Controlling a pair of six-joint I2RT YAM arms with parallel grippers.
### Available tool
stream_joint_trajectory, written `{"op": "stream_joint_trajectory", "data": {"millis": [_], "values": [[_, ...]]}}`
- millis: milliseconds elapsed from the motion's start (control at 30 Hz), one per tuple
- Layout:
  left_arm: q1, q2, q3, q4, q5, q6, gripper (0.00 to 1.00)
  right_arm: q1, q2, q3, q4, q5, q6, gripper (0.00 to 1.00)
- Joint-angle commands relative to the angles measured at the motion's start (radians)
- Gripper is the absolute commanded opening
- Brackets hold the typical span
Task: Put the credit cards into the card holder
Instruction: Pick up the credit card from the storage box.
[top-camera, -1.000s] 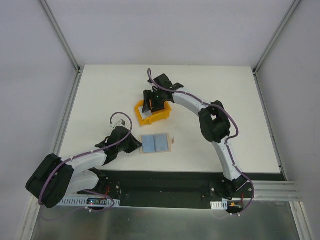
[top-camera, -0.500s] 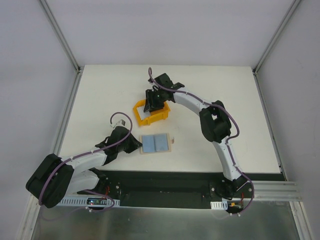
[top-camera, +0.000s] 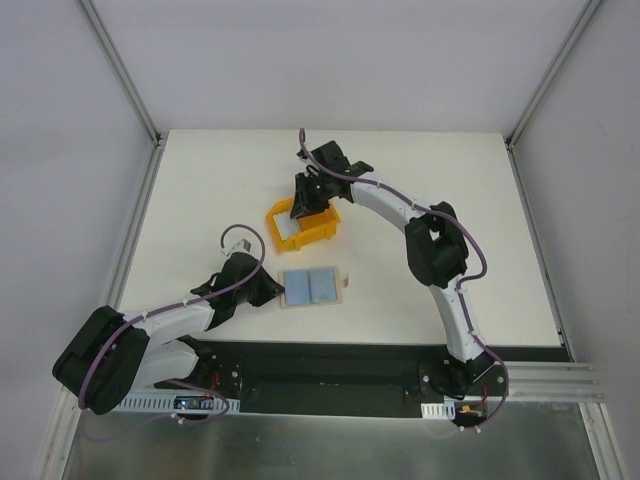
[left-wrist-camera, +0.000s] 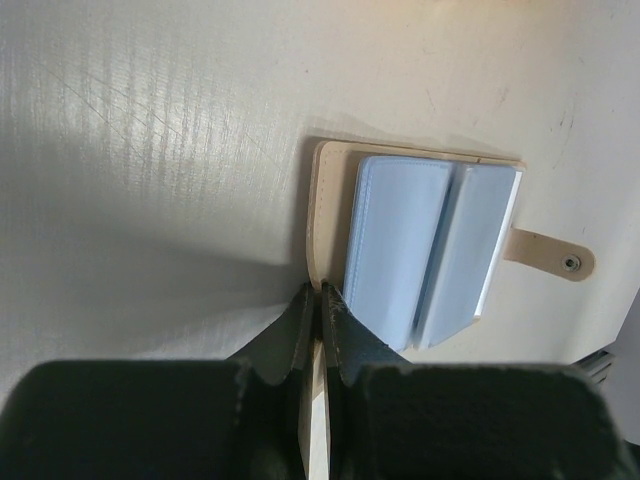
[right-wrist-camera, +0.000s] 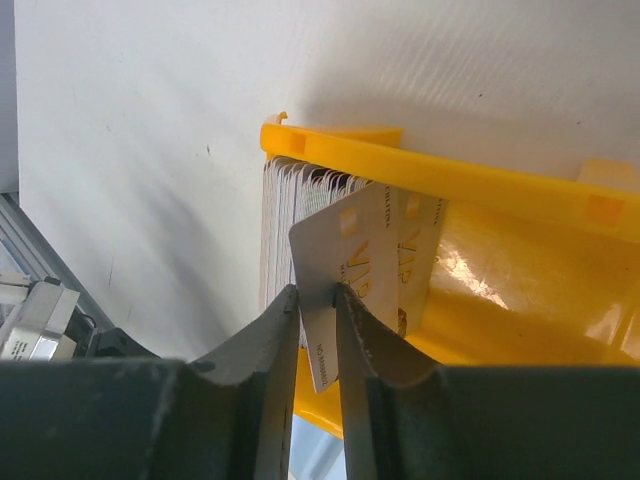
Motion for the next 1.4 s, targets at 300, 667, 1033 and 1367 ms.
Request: {"op": "stream_joint_trajectory", "data": {"millis": [300, 667, 1033, 1367], "values": [[0.008, 0.008, -0.009, 0.000, 0.010, 0.008, 0.00, -0.006, -0.087, 0.005, -0.006, 0.144, -0.033, 0.08], [0.008, 0.009, -0.011, 0.001, 0.012, 0.008, 0.00, -0.005, -0.026, 0.039, -0.058, 0.171, -0.064, 0.07], [0.008, 0.014, -0.012, 0.001, 0.012, 0.008, 0.00, -0.002, 0.021, 0.045, -0.060, 0.166, -0.052, 0.13], [0.008, 0.017, -0.012, 0.003, 0.012, 0.006, 0.00, 0.000, 0.060, 0.071, -0.098, 0.178, -0.059, 0.19]]}}
